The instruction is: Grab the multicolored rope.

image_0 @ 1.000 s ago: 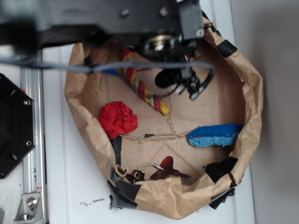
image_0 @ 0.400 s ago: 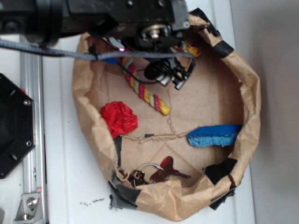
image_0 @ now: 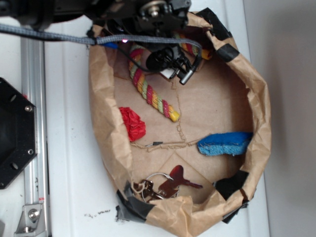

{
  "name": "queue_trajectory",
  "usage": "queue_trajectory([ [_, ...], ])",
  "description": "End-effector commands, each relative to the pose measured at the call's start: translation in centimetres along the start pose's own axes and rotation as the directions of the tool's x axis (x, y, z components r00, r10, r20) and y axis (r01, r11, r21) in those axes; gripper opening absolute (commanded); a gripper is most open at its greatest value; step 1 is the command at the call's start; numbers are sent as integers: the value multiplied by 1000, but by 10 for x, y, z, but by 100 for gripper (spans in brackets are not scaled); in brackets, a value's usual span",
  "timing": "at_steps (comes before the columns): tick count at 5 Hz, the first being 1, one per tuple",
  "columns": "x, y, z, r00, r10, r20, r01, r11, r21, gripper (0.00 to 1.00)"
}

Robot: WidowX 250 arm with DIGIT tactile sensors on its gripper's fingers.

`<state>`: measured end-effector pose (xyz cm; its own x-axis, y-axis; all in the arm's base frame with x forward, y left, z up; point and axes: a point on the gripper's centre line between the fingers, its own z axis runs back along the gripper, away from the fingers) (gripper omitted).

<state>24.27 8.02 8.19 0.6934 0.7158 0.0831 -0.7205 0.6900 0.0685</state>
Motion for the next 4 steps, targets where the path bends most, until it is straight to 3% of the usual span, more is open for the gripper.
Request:
queue_trajectory([
  [1, 10, 15, 8, 999, 30, 31, -29, 999, -13, 100],
  [2, 5, 9, -29, 960, 278, 21, -277, 959, -60, 100],
  [4, -16, -13, -25, 943, 326, 62, -323, 945, -47, 100],
])
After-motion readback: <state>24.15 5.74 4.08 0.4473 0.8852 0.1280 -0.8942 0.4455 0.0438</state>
